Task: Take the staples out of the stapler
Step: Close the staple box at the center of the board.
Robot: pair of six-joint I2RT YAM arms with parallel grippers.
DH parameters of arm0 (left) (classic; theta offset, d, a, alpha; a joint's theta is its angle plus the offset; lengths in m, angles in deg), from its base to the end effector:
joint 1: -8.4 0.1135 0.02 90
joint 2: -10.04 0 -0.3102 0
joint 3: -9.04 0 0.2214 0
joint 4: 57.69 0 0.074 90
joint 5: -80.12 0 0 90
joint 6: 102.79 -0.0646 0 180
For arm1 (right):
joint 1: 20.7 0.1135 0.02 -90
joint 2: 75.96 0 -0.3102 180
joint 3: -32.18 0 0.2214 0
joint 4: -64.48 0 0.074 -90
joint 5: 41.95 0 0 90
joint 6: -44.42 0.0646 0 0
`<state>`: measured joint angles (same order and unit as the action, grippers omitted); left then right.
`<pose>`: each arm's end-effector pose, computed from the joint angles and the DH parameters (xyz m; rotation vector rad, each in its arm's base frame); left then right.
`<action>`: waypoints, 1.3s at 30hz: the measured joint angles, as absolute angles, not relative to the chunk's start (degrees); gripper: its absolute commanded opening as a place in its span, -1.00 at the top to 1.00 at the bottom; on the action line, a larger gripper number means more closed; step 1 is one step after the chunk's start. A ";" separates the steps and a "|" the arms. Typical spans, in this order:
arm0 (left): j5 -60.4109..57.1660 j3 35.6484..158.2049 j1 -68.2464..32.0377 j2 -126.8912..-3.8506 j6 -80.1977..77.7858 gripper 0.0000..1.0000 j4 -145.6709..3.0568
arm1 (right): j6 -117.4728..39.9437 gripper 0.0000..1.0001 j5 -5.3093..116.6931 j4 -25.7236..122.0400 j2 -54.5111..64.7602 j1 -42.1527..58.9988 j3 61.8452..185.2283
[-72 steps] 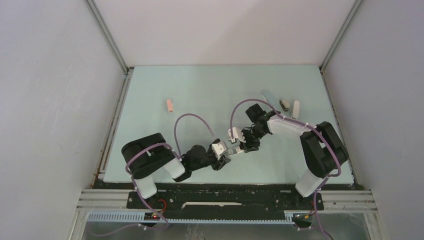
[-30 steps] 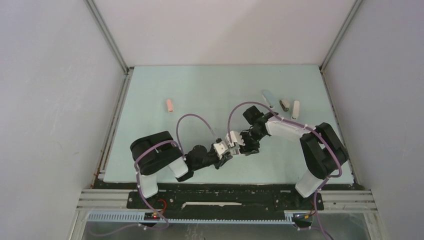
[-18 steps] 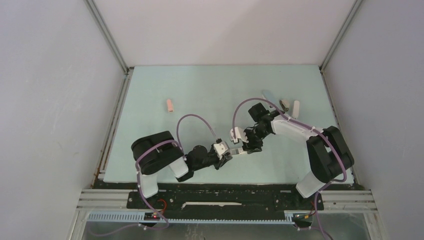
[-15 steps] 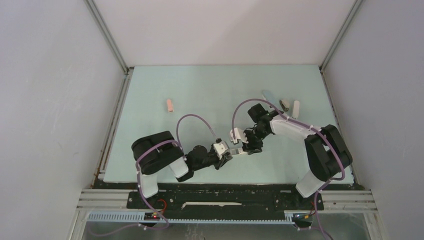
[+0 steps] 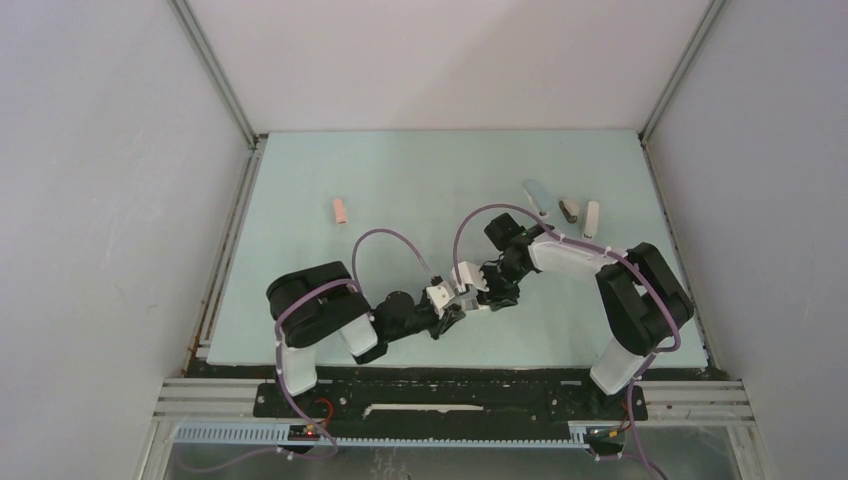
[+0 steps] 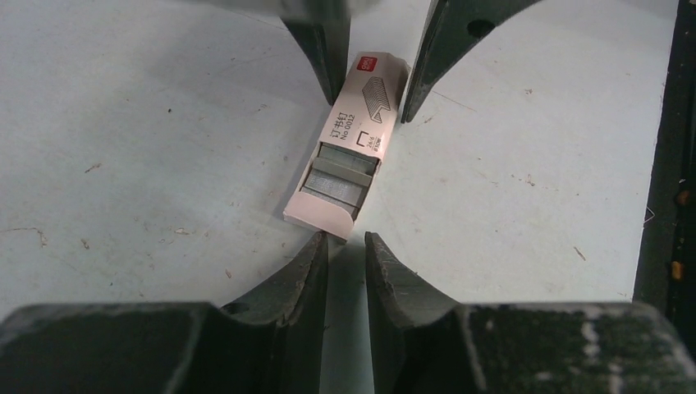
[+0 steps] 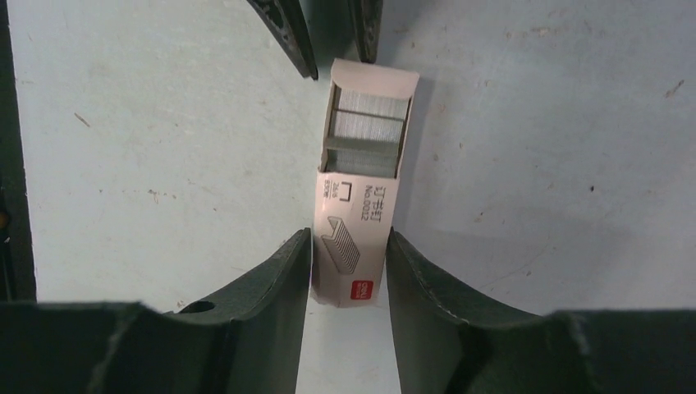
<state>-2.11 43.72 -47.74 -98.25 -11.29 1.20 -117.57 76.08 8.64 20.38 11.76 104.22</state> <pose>0.1673 -0.2650 0.1606 0.9625 1.6459 -0.8212 0.2187 0.1751 0.2016 -2.2193 1.6447 0.5682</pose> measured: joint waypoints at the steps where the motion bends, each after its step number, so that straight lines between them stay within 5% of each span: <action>1: -2.07 43.72 -47.74 -98.39 -11.24 0.45 1.42 | -117.32 0.08 76.04 8.85 20.38 12.20 104.22; 12: -1.63 43.72 -47.72 -98.93 -10.72 0.46 2.36 | -115.47 0.22 75.82 9.88 20.51 13.67 104.22; 18: -1.52 43.72 -47.72 -99.26 -10.15 0.43 2.86 | -114.75 0.04 75.75 9.97 20.51 13.71 104.22; 28: -1.94 43.43 -47.79 -98.91 -7.92 -0.04 3.60 | -114.72 -0.17 77.00 10.10 20.23 13.05 104.22; 39: -5.70 38.28 -47.79 -87.48 -1.37 -0.19 4.72 | -118.16 -0.10 79.80 5.12 16.33 7.48 104.22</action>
